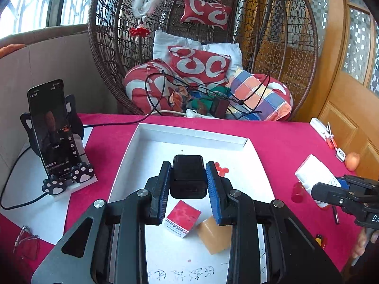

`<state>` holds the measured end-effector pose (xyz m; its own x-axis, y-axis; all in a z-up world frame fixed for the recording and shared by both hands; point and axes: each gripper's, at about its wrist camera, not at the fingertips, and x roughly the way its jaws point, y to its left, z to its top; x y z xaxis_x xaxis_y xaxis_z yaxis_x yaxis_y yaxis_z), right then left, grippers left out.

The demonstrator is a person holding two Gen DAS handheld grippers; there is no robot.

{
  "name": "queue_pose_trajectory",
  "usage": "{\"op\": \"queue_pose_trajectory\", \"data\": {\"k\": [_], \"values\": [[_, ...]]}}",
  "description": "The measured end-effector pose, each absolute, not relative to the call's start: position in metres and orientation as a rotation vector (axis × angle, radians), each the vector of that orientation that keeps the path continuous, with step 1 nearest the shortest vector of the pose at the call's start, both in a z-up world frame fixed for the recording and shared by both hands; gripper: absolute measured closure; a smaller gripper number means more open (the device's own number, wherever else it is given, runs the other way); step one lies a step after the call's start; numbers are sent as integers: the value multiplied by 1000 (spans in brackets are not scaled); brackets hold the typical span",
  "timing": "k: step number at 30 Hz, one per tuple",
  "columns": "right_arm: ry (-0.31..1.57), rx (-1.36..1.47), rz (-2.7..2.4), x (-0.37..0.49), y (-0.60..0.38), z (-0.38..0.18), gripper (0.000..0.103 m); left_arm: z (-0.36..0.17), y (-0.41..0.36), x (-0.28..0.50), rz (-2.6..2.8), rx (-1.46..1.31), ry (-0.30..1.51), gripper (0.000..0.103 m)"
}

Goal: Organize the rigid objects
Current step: 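Carry the charger and bottle into the white tray and open both tools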

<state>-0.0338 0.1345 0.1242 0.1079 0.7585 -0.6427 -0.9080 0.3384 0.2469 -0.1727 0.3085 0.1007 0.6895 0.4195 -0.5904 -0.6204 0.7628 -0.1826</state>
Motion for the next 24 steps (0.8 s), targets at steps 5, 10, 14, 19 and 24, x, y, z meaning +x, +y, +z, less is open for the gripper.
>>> {"op": "queue_pose_trajectory", "data": {"k": [5,10,14,19,24], "values": [[816,-272,1202,-27,170,102,67,79,329,-156,647,-410,623,74],[868,-300,1172,-25,196,74,67,63,330,-147,681,-382,658,74],[860,-327,1160,-28,208,64,67,55,333,-143,700,-376,677,74],[823,-343,1162,-35,211,63,66,55,333,-144,728,-355,676,66],[798,-332,1180,-41,207,64,25,62,328,-151,758,-353,635,0]]}}
